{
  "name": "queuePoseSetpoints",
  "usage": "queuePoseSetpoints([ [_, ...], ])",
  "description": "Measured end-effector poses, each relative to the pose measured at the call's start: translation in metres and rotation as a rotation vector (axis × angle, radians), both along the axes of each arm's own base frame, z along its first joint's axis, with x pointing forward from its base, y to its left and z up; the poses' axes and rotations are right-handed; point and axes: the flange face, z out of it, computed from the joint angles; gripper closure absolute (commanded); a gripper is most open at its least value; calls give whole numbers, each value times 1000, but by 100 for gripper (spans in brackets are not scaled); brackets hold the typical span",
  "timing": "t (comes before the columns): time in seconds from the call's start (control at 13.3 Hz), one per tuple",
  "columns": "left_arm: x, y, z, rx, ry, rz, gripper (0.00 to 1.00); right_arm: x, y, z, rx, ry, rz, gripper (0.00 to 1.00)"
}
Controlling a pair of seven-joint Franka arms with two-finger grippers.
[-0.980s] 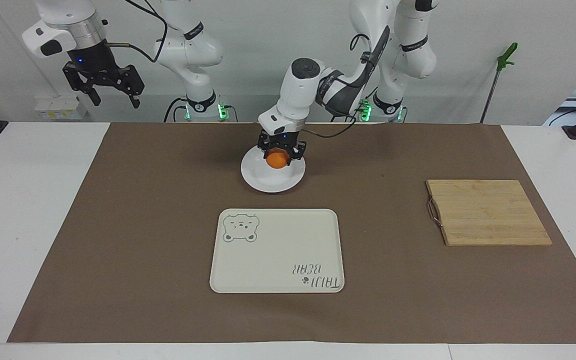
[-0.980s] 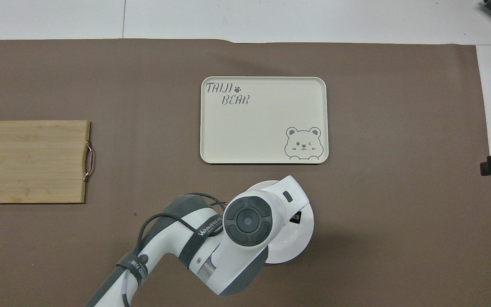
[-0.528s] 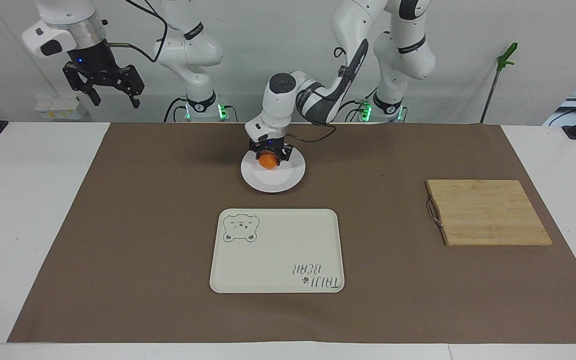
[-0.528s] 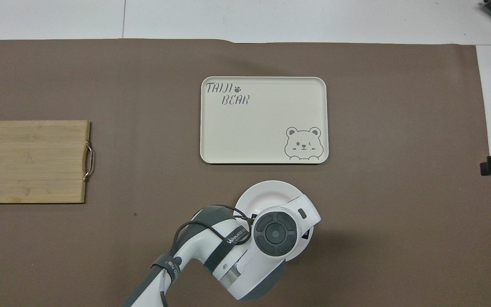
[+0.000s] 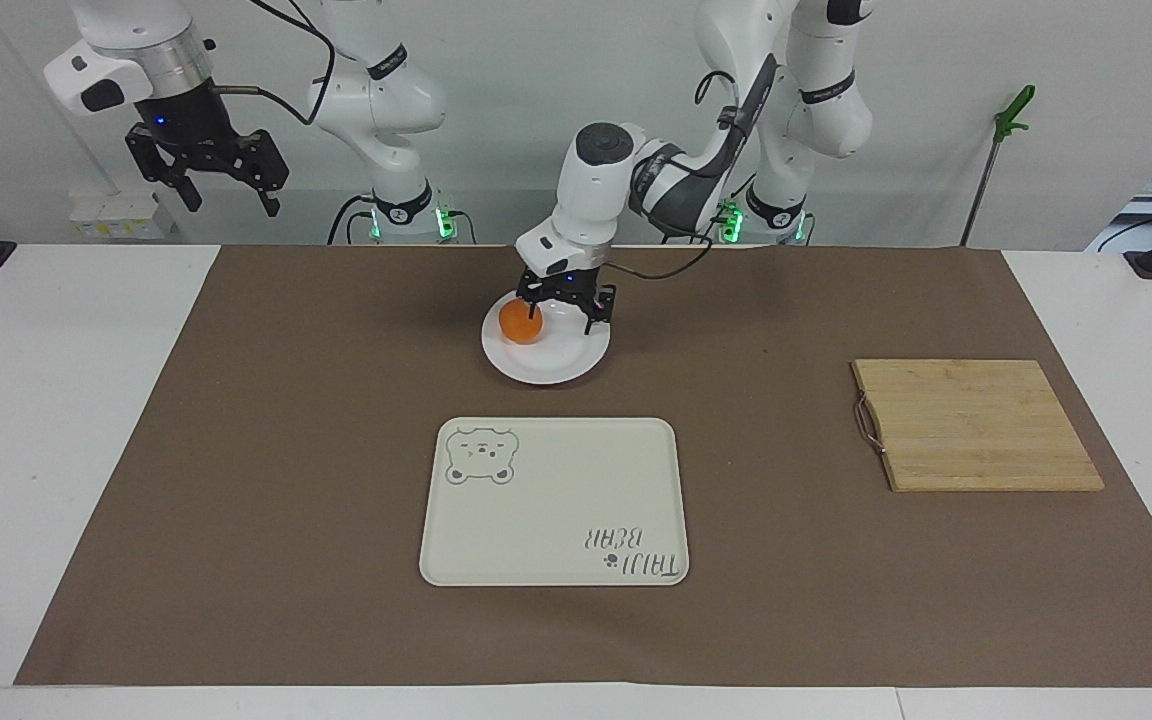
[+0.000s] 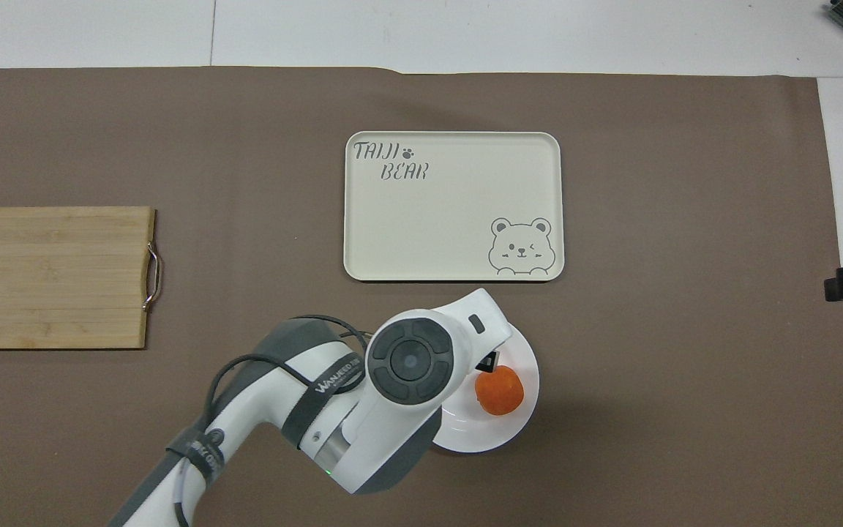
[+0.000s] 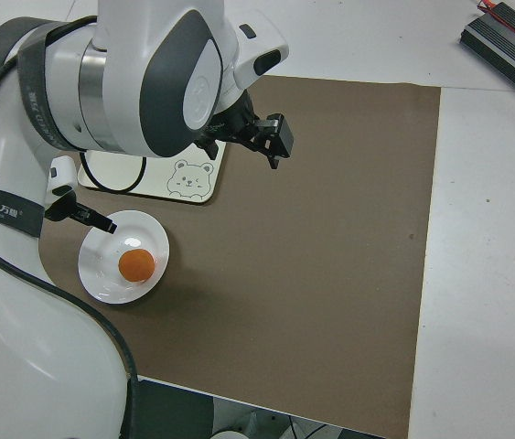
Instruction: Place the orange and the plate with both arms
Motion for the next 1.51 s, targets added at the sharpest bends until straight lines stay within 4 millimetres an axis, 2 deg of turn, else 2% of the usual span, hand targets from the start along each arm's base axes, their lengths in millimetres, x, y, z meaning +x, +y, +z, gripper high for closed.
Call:
queuePoseSetpoints([
  [0.23, 52, 77, 40, 31, -48, -2, 0, 0, 0, 0, 0, 0, 0, 0],
  [0.38, 85, 136, 67, 50, -65, -14, 0, 0, 0, 0, 0, 0, 0, 0],
  [0.6, 120, 215, 119, 64, -88, -31, 0, 0, 0, 0, 0, 0, 0, 0],
  [0.9, 126, 291, 183, 85, -70, -8, 0, 0, 0, 0, 0, 0, 0, 0],
  [1.06, 123, 337, 220, 102, -51, -55, 0, 0, 0, 0, 0, 0, 0, 0],
  [1.28, 117, 406, 247, 113, 1, -47, 0, -1, -3, -1, 1, 7, -7, 0],
  [1.36, 114, 421, 255, 113, 14, -29, 0, -2, -10, -1, 2, 8, -19, 0],
  [1.51, 110, 436, 272, 113, 9, -5, 0, -3, -21, -1, 4, 8, -41, 0],
])
